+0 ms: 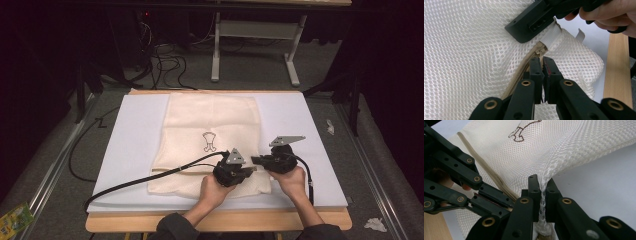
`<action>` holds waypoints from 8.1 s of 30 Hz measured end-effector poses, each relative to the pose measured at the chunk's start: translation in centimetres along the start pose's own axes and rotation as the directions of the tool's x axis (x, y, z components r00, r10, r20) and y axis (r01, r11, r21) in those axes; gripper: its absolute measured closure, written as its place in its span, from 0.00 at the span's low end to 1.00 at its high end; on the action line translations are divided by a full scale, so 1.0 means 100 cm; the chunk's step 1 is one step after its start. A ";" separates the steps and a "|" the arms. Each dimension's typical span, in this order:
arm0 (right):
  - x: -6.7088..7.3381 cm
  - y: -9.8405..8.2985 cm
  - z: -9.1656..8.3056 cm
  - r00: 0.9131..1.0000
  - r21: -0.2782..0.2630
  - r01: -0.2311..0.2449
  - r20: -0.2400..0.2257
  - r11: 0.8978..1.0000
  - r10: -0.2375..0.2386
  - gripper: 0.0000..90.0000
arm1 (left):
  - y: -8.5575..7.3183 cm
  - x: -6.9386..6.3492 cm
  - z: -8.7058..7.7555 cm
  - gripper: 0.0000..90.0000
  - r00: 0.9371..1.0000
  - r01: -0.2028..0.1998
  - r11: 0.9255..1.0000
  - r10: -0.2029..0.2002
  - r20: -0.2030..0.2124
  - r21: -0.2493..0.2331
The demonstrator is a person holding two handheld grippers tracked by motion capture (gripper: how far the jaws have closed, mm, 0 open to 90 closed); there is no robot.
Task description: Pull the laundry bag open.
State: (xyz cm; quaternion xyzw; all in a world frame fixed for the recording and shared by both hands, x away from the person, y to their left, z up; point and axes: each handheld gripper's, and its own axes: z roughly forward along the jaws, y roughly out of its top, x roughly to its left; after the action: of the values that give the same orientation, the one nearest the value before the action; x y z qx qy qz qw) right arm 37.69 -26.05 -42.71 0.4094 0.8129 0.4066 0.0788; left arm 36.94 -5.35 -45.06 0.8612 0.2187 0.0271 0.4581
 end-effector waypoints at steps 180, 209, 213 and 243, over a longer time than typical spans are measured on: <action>-0.005 0.004 0.000 0.997 -0.022 0.035 0.073 0.999 -0.033 0.98 | -0.028 0.039 -0.101 0.97 0.986 0.057 0.995 -0.070 -0.151 -0.085; -0.005 0.008 0.004 0.997 -0.029 0.031 0.072 0.999 -0.028 0.98 | -0.033 0.045 -0.113 0.97 0.982 0.067 0.994 -0.082 -0.172 -0.092; -0.003 0.010 0.004 0.996 -0.039 0.034 0.083 0.999 -0.031 0.98 | -0.033 0.044 -0.115 0.97 0.980 0.064 0.993 -0.081 -0.183 -0.100; -0.007 0.010 0.005 0.995 -0.042 0.034 0.095 0.999 -0.030 0.98 | -0.036 0.050 -0.121 0.97 0.977 0.076 0.991 -0.096 -0.191 -0.110</action>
State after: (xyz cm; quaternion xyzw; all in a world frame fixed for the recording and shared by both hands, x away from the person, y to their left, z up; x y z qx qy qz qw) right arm 38.98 -25.93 -42.50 0.4131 0.8059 0.4030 0.1323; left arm 37.18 7.78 -41.72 0.8196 0.2982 0.1026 0.4784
